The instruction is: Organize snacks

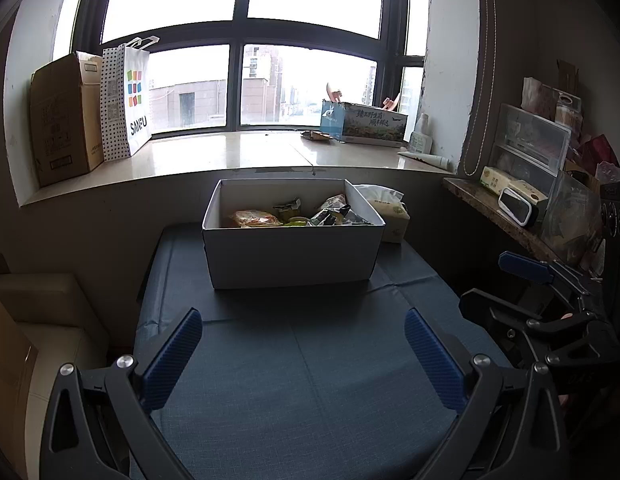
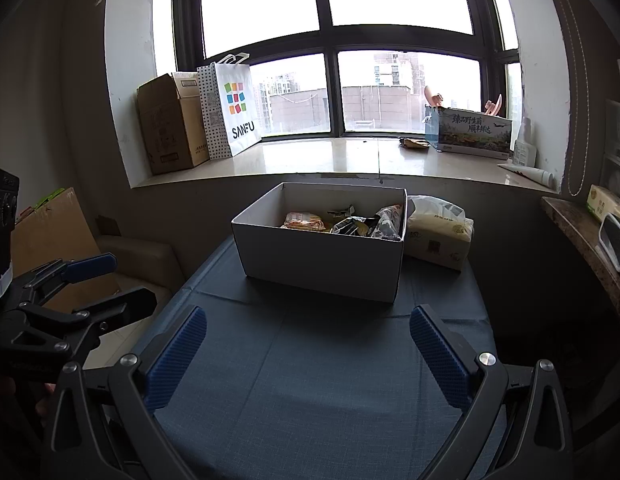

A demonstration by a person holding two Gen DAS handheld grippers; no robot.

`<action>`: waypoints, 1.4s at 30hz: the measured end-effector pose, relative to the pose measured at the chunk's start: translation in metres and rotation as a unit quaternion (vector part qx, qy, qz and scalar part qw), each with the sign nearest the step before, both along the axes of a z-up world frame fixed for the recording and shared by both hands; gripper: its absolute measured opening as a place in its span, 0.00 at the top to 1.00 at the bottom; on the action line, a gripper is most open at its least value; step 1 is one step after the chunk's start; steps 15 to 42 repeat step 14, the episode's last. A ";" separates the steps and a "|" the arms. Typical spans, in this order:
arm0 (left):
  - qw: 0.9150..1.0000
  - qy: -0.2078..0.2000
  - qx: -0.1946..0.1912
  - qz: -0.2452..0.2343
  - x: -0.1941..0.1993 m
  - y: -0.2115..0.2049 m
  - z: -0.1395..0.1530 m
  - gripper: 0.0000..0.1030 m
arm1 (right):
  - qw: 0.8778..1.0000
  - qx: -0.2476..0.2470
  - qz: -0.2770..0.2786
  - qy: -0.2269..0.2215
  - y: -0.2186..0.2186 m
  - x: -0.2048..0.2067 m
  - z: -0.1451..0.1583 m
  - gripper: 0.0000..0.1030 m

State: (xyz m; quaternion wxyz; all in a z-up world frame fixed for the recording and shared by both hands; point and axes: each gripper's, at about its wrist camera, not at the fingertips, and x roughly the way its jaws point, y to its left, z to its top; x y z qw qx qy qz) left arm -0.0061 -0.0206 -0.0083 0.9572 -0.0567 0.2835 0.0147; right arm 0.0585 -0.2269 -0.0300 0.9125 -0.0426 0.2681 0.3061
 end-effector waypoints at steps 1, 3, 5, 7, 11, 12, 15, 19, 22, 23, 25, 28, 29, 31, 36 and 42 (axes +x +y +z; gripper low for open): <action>1.000 0.000 0.000 0.000 0.000 0.000 0.000 0.00 | 1.000 0.000 0.000 0.000 0.000 0.000 0.000 0.00; 1.000 0.000 0.000 -0.001 0.000 0.000 -0.001 0.00 | 1.000 0.000 0.001 0.000 0.000 0.000 -0.001 0.00; 1.000 0.001 0.001 -0.001 0.000 0.000 -0.002 0.00 | 1.000 0.000 0.001 0.001 0.000 0.000 -0.001 0.00; 1.000 0.001 0.001 -0.001 0.000 0.000 -0.002 0.00 | 1.000 0.000 0.001 0.001 0.000 0.000 -0.001 0.00; 1.000 -0.002 0.001 -0.003 -0.001 0.000 -0.003 0.00 | 1.000 0.000 0.001 0.001 0.000 0.000 -0.001 0.00; 1.000 -0.002 0.001 -0.003 -0.001 -0.001 -0.003 0.00 | 1.000 0.000 0.001 0.000 0.000 0.000 -0.001 0.00; 1.000 -0.005 0.001 -0.003 -0.003 0.000 -0.003 0.00 | 1.000 0.000 0.001 0.001 0.000 0.000 -0.001 0.00; 1.000 -0.005 0.001 -0.003 -0.003 0.000 -0.003 0.00 | 1.000 0.000 0.001 0.001 0.000 0.000 -0.001 0.00; 1.000 -0.005 0.001 -0.003 -0.003 0.000 -0.003 0.00 | 1.000 0.000 0.001 0.001 0.000 0.000 -0.001 0.00; 1.000 -0.005 0.001 -0.003 -0.003 0.000 -0.003 0.00 | 1.000 0.000 0.001 0.001 0.000 0.000 -0.001 0.00; 1.000 -0.005 0.001 -0.003 -0.003 0.000 -0.003 0.00 | 1.000 0.000 0.001 0.001 0.000 0.000 -0.001 0.00; 1.000 -0.005 0.001 -0.003 -0.003 0.000 -0.003 0.00 | 1.000 0.000 0.001 0.001 0.000 0.000 -0.001 0.00; 1.000 -0.005 0.001 -0.003 -0.003 0.000 -0.003 0.00 | 1.000 0.000 0.001 0.001 0.000 0.000 -0.001 0.00; 1.000 -0.005 0.001 -0.003 -0.003 0.000 -0.003 0.00 | 1.000 0.000 0.001 0.001 0.000 0.000 -0.001 0.00; 1.000 -0.005 0.001 -0.003 -0.003 0.000 -0.003 0.00 | 1.000 0.000 0.001 0.001 0.000 0.000 -0.001 0.00; 1.000 -0.005 0.001 -0.003 -0.003 0.000 -0.003 0.00 | 1.000 0.000 0.001 0.001 0.000 0.000 -0.001 0.00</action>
